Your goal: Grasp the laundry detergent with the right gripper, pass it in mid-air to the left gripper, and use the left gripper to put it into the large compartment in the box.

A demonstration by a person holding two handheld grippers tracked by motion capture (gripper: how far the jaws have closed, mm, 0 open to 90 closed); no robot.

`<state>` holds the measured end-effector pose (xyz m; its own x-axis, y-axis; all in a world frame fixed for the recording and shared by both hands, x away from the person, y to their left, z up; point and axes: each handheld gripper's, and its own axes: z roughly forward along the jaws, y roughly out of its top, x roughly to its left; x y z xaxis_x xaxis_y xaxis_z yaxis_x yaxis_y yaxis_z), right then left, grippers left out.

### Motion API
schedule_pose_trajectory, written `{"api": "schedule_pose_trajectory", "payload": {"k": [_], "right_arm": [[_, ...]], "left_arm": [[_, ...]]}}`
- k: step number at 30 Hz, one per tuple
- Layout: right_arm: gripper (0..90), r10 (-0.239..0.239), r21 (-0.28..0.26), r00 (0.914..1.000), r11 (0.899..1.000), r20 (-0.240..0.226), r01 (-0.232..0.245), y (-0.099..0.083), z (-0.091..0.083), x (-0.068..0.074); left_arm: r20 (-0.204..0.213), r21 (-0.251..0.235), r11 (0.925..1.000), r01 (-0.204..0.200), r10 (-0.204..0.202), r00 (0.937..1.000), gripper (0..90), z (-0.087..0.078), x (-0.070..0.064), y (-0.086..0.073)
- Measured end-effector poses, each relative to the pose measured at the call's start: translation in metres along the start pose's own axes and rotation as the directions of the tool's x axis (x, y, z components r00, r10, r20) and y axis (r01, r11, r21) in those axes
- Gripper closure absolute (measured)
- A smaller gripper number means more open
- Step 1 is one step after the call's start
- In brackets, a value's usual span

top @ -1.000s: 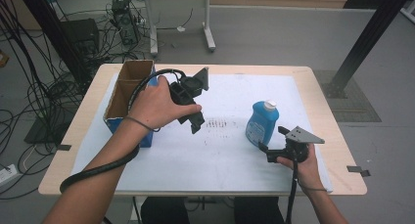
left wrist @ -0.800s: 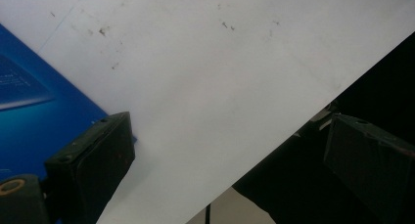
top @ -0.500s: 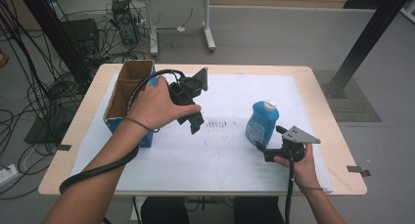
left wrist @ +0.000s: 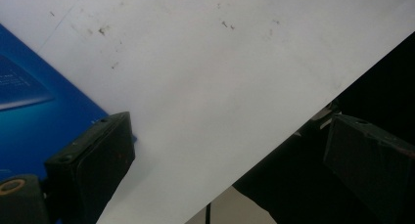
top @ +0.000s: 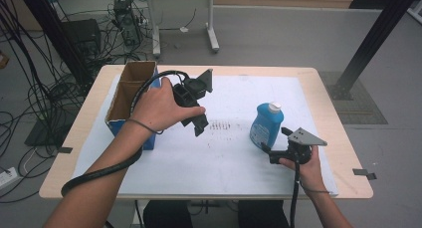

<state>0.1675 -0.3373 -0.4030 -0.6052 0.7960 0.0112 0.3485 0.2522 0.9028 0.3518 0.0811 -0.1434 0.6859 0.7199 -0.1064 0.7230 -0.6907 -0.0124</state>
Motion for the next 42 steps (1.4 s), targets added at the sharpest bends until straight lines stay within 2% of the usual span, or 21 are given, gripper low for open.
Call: {"api": "schedule_pose_trajectory", "payload": {"k": [42], "right_arm": [[4.2,0.015,-0.01,0.9998,1.0,-0.012,-0.015,-0.0002,0.0014,-0.0013]], "left_arm": [[-0.002,0.006,1.0,0.001,-0.001,1.0,4.9,0.0035,0.0016,0.0017]]}}
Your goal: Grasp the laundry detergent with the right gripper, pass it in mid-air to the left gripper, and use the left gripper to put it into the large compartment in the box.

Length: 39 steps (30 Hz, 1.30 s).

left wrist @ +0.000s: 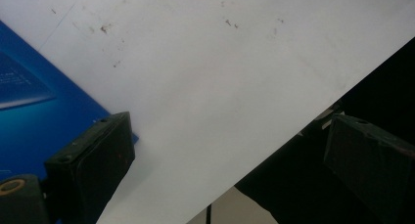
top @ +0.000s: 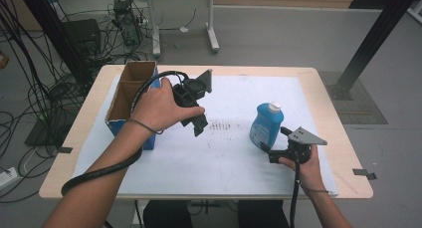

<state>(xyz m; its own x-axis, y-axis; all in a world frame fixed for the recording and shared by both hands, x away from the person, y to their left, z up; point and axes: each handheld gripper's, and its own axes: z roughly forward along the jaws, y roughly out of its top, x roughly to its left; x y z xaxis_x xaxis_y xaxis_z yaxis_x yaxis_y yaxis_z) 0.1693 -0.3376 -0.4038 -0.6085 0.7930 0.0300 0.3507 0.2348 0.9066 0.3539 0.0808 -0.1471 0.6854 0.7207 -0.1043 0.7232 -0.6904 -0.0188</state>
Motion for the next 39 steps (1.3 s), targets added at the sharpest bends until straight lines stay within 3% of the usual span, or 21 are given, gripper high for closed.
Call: {"api": "schedule_pose_trajectory", "payload": {"k": [39], "right_arm": [[4.3,0.009,-0.002,1.0,1.0,-0.002,-0.009,-0.0006,0.0013,0.0006]], "left_arm": [[0.002,-0.008,1.0,0.004,-0.004,1.0,5.0,-0.0004,0.0012,-0.001]]}}
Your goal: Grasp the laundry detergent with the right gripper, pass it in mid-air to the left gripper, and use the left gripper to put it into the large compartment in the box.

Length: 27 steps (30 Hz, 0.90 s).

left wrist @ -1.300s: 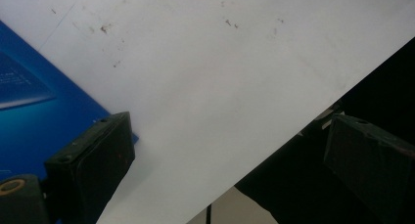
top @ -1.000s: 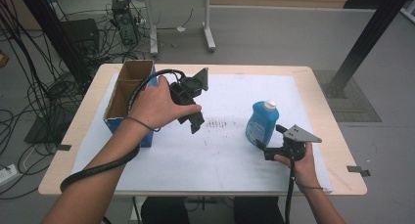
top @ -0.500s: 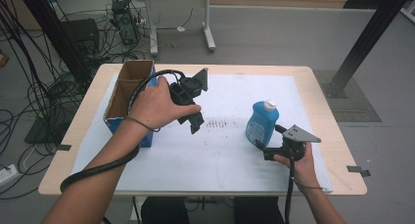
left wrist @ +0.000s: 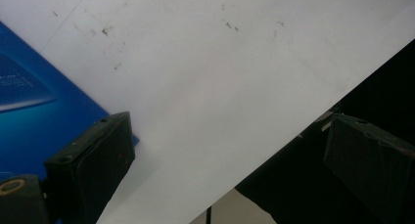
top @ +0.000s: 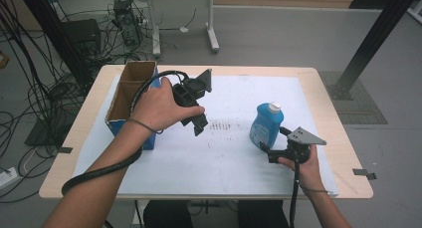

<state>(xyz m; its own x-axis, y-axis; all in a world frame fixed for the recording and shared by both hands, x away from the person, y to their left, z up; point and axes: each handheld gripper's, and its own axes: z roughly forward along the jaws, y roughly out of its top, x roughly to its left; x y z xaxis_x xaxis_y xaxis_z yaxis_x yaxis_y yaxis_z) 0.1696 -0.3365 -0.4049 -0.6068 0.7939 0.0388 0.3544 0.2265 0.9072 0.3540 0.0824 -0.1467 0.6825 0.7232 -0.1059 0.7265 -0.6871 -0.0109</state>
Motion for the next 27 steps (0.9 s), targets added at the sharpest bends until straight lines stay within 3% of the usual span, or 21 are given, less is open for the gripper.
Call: {"api": "schedule_pose_trajectory", "payload": {"k": [27], "right_arm": [[4.4,0.011,-0.004,0.9999,1.0,-0.003,-0.011,-0.0004,-0.0005,-0.0012]], "left_arm": [[0.0,0.004,1.0,0.003,-0.003,1.0,5.0,0.0013,-0.0006,-0.001]]}}
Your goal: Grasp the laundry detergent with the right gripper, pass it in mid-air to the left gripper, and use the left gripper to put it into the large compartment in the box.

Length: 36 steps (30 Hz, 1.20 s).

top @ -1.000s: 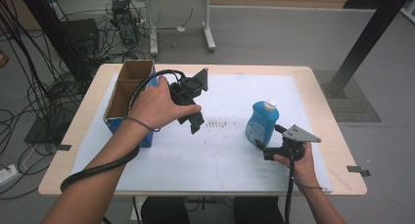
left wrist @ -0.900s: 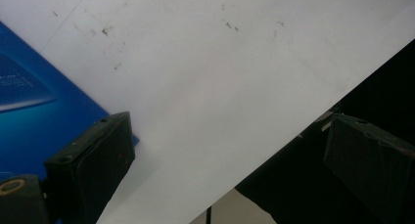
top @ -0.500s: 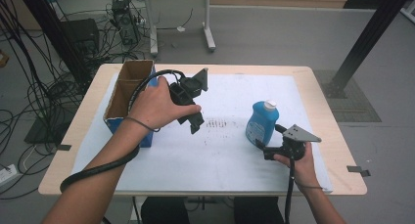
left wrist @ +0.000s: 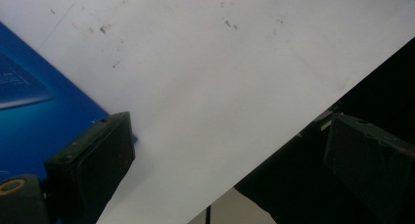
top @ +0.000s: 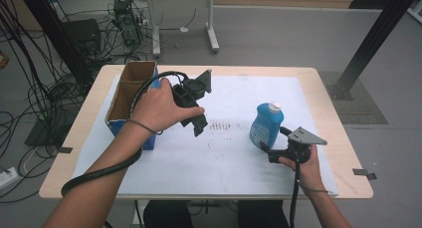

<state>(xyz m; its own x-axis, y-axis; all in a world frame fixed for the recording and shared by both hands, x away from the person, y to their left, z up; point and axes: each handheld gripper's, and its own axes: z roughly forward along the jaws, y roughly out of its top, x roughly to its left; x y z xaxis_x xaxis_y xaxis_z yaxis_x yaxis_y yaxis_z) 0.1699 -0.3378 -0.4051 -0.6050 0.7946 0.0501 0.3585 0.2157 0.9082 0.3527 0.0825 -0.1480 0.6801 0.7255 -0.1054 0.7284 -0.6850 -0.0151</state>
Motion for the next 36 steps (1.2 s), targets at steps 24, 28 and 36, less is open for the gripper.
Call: {"api": "schedule_pose_trajectory", "payload": {"k": [24,28,36], "right_arm": [[4.3,0.017,-0.01,0.9998,1.0,0.005,-0.017,-0.003,0.011,-0.004],[4.3,0.018,-0.012,0.9998,1.0,0.001,-0.018,-0.003,0.014,-0.004],[4.4,0.028,-0.016,0.9996,0.999,-0.002,-0.028,-0.003,0.021,-0.005]], "left_arm": [[0.004,-0.006,1.0,-0.008,0.008,1.0,5.1,0.002,-0.001,0.001],[0.005,-0.008,0.9999,-0.007,0.007,1.0,5.1,0.002,-0.001,0.0],[0.008,-0.008,1.0,-0.005,0.005,1.0,5.1,0.004,0.0,-0.001]]}}
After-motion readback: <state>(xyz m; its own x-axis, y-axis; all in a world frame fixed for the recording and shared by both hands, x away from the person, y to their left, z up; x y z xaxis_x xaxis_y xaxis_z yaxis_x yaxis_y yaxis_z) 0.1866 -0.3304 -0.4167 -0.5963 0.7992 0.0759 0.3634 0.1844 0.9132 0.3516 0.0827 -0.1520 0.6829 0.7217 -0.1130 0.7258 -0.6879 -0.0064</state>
